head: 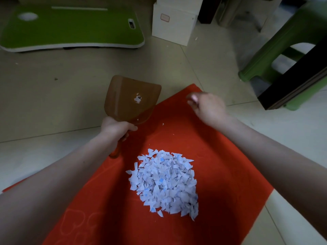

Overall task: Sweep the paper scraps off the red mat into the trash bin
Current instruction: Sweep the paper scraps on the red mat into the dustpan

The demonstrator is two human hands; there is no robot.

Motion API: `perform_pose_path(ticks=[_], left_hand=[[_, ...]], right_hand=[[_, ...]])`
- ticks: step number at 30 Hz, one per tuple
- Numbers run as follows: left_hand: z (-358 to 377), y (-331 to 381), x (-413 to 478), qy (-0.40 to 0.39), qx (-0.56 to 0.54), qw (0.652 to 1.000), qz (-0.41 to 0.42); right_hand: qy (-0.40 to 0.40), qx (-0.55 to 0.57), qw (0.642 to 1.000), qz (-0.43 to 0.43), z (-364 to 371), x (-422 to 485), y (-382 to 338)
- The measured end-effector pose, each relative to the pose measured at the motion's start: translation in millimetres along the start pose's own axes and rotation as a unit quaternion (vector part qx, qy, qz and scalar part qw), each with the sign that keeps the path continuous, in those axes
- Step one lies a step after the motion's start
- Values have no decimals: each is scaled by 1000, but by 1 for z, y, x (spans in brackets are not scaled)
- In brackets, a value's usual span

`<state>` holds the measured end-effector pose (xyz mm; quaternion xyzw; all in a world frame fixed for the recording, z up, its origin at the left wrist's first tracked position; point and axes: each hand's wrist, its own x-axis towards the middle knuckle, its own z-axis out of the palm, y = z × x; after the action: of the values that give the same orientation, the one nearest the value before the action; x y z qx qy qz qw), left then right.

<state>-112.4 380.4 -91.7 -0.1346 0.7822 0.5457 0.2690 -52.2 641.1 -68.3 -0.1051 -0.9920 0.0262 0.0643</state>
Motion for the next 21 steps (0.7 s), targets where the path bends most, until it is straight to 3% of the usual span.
perform_pose_path(ticks=[3, 9, 21], left_hand=[[5, 2, -3, -5, 3, 1000, 3], [8, 3, -4, -6, -4, 1000, 7], [-1, -5, 7, -9, -3, 1000, -15]], right_hand=[[-94, -90, 986, -101, 25, -19, 13], [-218, -171, 940, -198, 54, -32, 37], [-345, -242, 895, -146, 37, -9, 11]])
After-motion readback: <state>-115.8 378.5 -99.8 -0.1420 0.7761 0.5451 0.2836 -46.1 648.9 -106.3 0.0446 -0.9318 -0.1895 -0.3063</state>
